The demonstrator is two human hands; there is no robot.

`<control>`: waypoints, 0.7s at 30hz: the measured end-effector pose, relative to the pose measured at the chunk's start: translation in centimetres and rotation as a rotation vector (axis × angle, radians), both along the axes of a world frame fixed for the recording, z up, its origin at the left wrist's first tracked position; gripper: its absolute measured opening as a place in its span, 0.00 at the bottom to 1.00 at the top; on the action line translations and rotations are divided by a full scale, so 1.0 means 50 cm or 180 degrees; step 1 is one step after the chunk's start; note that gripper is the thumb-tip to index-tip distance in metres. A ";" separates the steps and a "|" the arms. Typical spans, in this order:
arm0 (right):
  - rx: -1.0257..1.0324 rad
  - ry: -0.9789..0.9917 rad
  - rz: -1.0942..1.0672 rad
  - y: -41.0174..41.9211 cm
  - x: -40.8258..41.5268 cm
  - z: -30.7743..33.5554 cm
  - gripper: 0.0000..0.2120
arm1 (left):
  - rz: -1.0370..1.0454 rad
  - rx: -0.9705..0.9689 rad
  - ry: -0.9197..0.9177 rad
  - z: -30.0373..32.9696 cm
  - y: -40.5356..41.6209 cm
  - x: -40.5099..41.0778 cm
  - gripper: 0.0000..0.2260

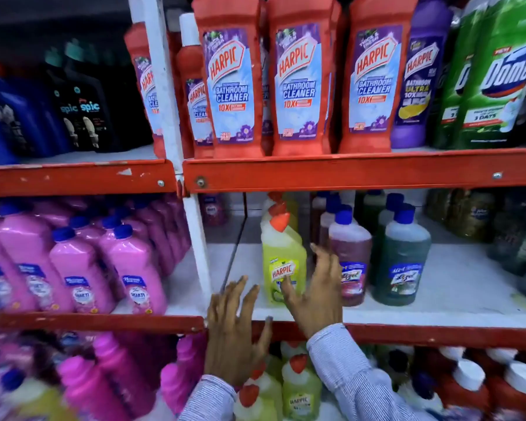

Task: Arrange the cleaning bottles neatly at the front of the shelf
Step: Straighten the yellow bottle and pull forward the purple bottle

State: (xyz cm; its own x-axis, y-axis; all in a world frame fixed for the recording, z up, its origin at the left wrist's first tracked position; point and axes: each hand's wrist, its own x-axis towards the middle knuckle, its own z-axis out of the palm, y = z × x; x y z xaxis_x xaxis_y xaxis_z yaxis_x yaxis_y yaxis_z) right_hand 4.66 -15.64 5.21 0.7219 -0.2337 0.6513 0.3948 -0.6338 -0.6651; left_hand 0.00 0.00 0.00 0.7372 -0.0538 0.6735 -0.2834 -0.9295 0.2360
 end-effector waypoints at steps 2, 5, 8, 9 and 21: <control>-0.0034 0.0443 -0.0094 0.022 0.021 -0.008 0.40 | 0.0069 0.0006 0.0246 -0.018 -0.001 0.004 0.25; 0.0015 0.1044 -0.0217 0.052 0.048 -0.012 0.45 | 0.0013 0.0049 0.0517 -0.048 0.000 0.018 0.21; 0.0038 0.1242 -0.0399 0.077 0.059 -0.004 0.48 | 0.0060 0.0106 0.0697 -0.061 0.011 0.029 0.15; 0.0050 0.1247 -0.0469 0.082 0.063 -0.005 0.49 | 0.0057 0.0155 0.0734 -0.068 0.012 0.032 0.15; 0.0422 0.0968 -0.0516 0.085 0.040 -0.015 0.46 | -0.0231 -0.0154 0.0637 -0.097 0.018 0.043 0.14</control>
State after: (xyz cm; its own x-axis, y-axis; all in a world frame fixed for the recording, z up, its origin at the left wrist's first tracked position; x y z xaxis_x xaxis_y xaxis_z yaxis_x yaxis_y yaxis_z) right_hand 6.66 -11.39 4.45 0.8245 -0.4289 0.3691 0.0680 -0.5725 -0.8171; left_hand 2.13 0.89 -4.84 0.8519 -0.0828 0.5170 -0.2921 -0.8946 0.3381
